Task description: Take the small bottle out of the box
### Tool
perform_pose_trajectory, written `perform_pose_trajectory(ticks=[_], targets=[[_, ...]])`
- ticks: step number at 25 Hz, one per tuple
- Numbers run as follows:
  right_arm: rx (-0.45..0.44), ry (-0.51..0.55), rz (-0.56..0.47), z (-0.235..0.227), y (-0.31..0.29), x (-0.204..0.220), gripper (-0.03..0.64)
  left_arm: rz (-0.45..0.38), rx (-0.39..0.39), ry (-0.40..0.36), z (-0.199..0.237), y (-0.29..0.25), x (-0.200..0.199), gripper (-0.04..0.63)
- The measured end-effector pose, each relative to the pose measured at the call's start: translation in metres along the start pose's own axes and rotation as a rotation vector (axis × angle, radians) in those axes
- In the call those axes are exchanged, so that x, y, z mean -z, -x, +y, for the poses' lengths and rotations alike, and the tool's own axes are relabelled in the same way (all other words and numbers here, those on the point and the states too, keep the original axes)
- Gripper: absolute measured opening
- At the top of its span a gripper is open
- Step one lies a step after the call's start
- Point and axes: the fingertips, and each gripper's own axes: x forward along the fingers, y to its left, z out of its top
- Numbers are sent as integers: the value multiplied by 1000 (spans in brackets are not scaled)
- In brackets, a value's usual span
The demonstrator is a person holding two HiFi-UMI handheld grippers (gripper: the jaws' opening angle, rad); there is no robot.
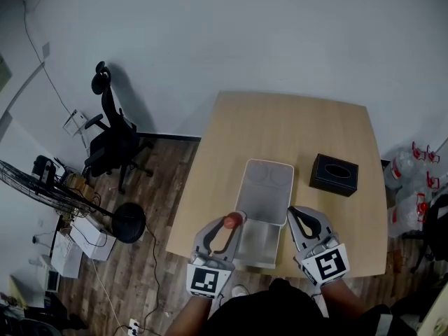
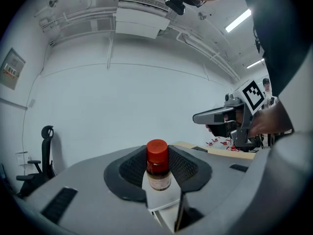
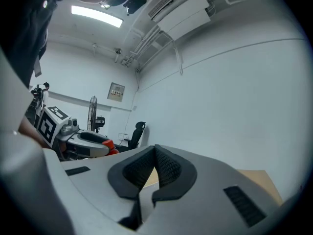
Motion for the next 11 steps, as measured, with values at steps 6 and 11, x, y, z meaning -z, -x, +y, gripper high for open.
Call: perform_pose_trajectory(ticks=[6, 11], targets=[[-9, -14, -37, 0, -3, -17, 11, 17, 9, 9, -2, -1, 3, 147], [-20, -9, -58, 1, -5, -30, 11, 33, 8, 1, -3, 1, 6, 147]])
